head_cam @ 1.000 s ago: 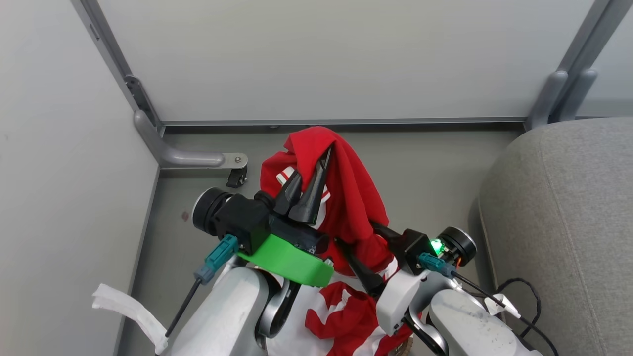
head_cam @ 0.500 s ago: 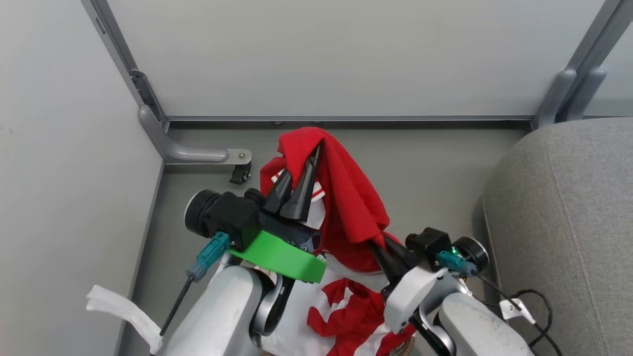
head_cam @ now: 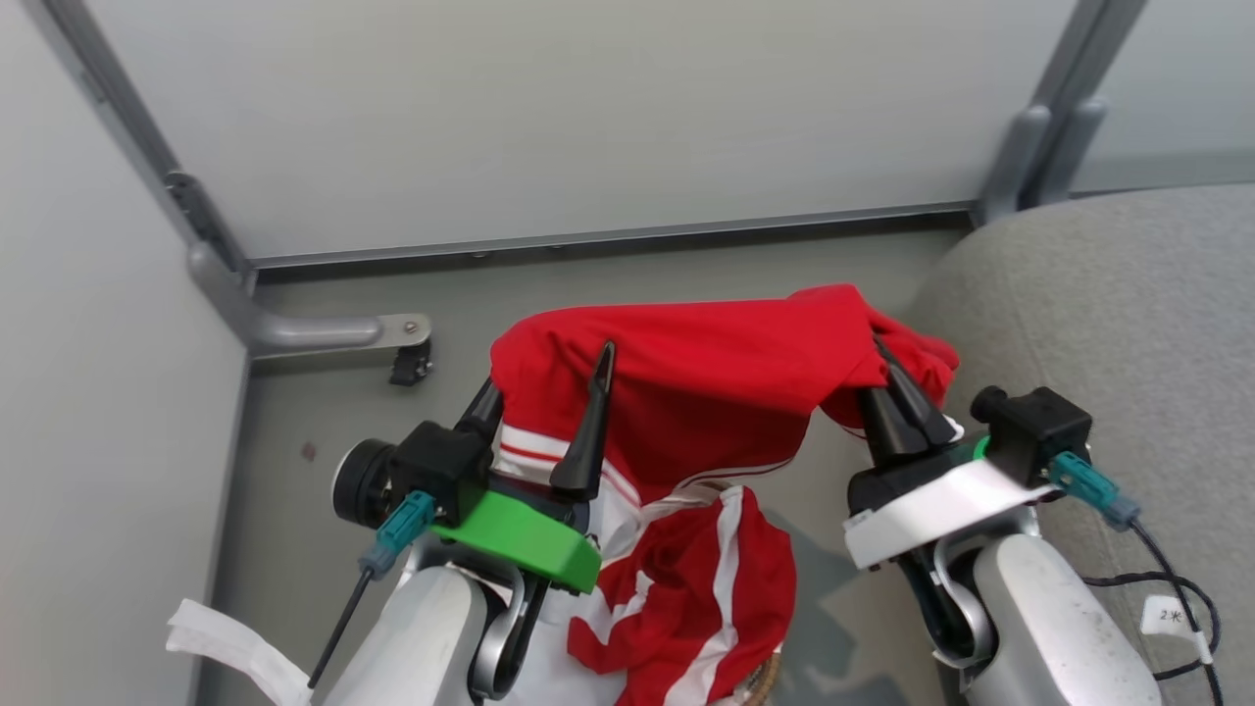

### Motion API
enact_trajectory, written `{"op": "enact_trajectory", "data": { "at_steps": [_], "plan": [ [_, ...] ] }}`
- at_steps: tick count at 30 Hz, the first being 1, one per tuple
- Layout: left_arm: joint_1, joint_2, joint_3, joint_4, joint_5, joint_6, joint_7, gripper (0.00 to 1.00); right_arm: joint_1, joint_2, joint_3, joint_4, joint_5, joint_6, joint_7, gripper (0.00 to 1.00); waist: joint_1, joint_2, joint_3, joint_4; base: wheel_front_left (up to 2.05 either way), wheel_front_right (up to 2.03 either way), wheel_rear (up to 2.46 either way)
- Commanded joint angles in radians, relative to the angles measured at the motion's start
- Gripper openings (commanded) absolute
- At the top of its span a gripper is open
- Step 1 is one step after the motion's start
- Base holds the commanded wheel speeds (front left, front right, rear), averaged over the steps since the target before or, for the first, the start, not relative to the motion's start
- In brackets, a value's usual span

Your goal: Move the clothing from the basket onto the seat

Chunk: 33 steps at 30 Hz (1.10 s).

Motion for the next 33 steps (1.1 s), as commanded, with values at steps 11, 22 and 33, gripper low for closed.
{"op": "enact_trajectory", "data": {
  "at_steps": [11,22,33],
  "plan": [
    [0.048,0.004,0.090,0.027,0.040,-0.024,0.000,1.00,0.049,-0.003,-0.108,-0.122,-0.014,0.000,-0.005,0.00,0.0000,0.0000,0.024,-0.306,0.00,0.00,0.00],
    [0.057,0.004,0.120,0.021,0.065,-0.043,0.000,1.00,0.028,-0.003,-0.188,-0.192,-0.025,0.000,-0.005,0.00,0.0000,0.0000,0.050,-0.535,0.00,0.00,0.00],
    [0.015,0.005,0.054,0.005,0.085,-0.058,0.000,1.00,-0.014,-0.054,-0.347,-0.235,-0.075,0.000,-0.005,0.00,0.0000,0.0000,0.121,-0.611,0.00,0.00,0.00]
  ]
}}
